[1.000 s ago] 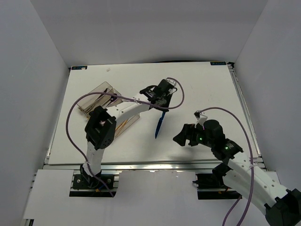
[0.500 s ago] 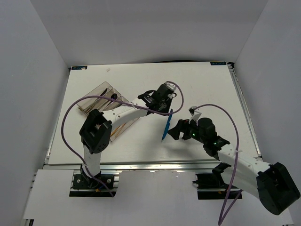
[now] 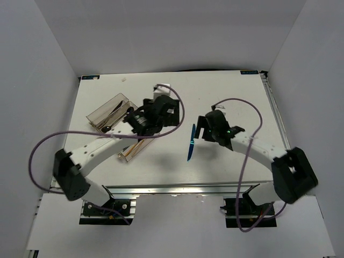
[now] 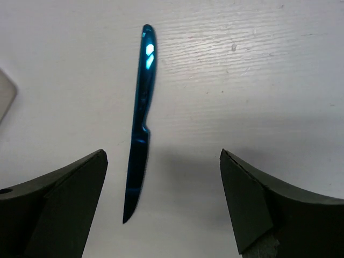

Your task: Sort the eating utensils into containers

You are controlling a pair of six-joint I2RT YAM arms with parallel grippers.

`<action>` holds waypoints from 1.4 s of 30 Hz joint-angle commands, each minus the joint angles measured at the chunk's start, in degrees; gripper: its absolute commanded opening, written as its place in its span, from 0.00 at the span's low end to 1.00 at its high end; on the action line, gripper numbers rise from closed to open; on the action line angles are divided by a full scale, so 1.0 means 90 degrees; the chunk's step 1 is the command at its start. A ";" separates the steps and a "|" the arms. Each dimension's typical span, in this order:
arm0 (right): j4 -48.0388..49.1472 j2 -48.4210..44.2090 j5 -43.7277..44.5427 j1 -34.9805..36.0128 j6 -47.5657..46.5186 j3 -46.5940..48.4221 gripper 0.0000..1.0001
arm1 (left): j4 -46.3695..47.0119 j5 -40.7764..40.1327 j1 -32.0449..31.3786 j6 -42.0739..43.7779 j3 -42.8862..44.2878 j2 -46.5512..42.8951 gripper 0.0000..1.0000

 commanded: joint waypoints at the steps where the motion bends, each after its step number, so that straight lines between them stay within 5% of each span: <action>1: -0.1642 0.1290 0.0729 0.0172 0.0100 0.1183 0.89 | -0.0633 -0.1524 -0.0028 -0.0787 -0.0215 -0.0979 0.98; 6: -0.2348 0.2612 0.1149 0.0417 0.0090 0.2493 0.87 | -0.1533 -0.2493 0.0002 -0.1170 -0.0595 -0.1721 0.98; 10: -0.2514 0.3432 0.1188 0.0426 0.0158 0.3195 0.74 | -0.1446 -0.2289 0.0011 -0.0917 -0.1433 -0.2387 0.98; 22: -0.2476 0.4401 0.0759 0.0368 0.0187 0.3803 0.63 | -0.0997 -0.1439 0.0002 -0.0652 -0.2627 -0.3267 0.98; 33: -0.2388 0.4821 0.0524 0.0173 0.0256 0.3393 0.25 | -0.0840 -0.1039 0.0011 -0.0457 -0.2628 -0.3472 0.98; 37: -0.2281 0.4763 0.0280 0.0173 0.0178 0.3256 0.00 | -0.0655 -0.0756 0.0011 -0.0399 -0.2793 -0.3550 0.98; 42: -0.2261 0.4189 0.0173 0.0173 0.0051 0.3432 0.00 | 0.0096 0.0053 0.0011 -0.0369 -0.3154 -0.3589 0.98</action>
